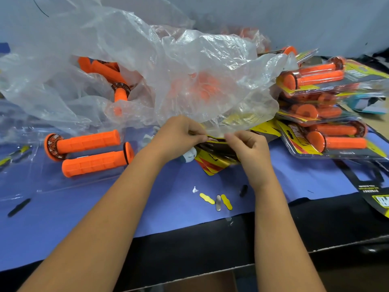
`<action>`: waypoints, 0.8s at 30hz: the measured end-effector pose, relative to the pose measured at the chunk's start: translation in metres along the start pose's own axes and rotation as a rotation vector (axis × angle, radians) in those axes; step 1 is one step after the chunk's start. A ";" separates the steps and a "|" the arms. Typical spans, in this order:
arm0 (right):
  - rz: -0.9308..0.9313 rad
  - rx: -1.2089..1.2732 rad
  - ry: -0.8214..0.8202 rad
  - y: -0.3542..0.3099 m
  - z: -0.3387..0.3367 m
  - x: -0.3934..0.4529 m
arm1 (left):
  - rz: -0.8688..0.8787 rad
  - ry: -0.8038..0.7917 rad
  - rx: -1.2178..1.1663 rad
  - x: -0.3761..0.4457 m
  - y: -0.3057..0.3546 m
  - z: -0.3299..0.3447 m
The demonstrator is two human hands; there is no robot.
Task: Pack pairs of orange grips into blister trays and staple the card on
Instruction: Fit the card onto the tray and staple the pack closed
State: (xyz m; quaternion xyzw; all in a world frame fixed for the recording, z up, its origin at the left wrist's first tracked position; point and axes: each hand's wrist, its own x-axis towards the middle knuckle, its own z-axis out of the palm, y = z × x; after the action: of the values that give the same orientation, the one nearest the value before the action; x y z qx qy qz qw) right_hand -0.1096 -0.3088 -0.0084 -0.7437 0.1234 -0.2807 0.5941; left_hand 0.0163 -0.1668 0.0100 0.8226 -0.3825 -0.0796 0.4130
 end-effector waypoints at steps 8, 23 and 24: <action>0.046 0.007 0.061 0.003 -0.006 0.003 | -0.119 0.109 -0.194 0.003 -0.006 -0.006; 0.001 -0.110 -0.011 0.006 -0.001 0.003 | 0.083 0.056 0.018 -0.004 0.021 0.001; -0.003 -0.173 0.019 0.007 0.001 0.004 | 0.071 0.100 0.006 -0.005 0.021 0.003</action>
State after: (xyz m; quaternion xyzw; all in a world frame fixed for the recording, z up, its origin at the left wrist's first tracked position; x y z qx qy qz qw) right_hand -0.1050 -0.3120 -0.0145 -0.7895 0.1519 -0.2770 0.5262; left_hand 0.0000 -0.1727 0.0226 0.8127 -0.3906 -0.0224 0.4319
